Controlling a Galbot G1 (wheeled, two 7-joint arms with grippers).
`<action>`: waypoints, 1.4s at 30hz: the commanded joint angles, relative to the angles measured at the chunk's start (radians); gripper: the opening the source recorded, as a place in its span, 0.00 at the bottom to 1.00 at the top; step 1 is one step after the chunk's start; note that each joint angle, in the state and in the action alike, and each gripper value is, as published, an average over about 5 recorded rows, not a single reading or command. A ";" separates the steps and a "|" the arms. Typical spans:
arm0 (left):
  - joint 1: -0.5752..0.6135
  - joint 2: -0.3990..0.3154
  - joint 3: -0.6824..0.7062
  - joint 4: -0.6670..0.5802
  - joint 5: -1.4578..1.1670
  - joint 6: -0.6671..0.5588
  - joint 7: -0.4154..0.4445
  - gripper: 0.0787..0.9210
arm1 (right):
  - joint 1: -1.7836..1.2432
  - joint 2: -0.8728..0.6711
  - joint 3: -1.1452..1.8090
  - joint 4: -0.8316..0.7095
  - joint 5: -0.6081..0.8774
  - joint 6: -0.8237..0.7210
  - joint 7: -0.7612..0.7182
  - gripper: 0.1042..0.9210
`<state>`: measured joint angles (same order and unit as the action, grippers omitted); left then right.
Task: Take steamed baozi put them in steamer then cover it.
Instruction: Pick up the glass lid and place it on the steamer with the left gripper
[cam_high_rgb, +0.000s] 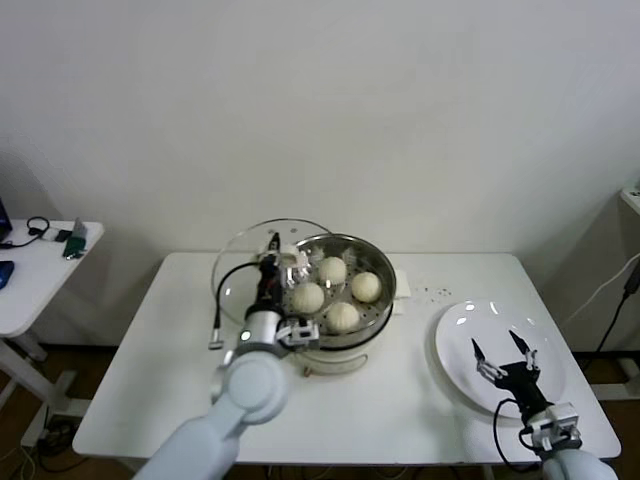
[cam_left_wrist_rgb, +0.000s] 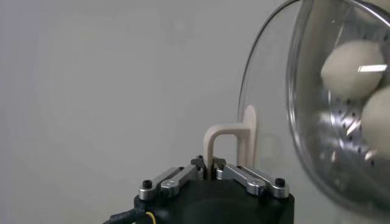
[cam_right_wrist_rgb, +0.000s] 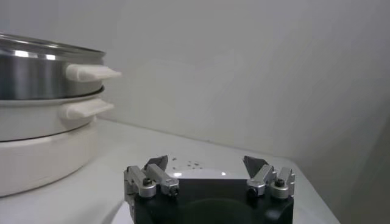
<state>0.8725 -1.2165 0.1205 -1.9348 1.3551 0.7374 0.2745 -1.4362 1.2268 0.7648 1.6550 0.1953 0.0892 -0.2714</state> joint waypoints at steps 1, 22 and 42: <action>-0.089 -0.200 0.103 0.164 0.080 0.047 0.018 0.08 | -0.001 0.013 0.010 -0.006 -0.017 0.009 -0.005 0.88; -0.103 -0.275 0.111 0.294 0.107 0.048 0.003 0.08 | -0.014 0.048 0.037 -0.032 -0.028 0.033 -0.019 0.88; -0.102 -0.263 0.099 0.339 0.094 0.042 -0.030 0.08 | -0.014 0.044 0.049 -0.034 -0.023 0.037 -0.024 0.88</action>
<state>0.7742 -1.4811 0.2216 -1.6131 1.4499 0.7363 0.2554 -1.4496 1.2703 0.8116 1.6222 0.1723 0.1252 -0.2942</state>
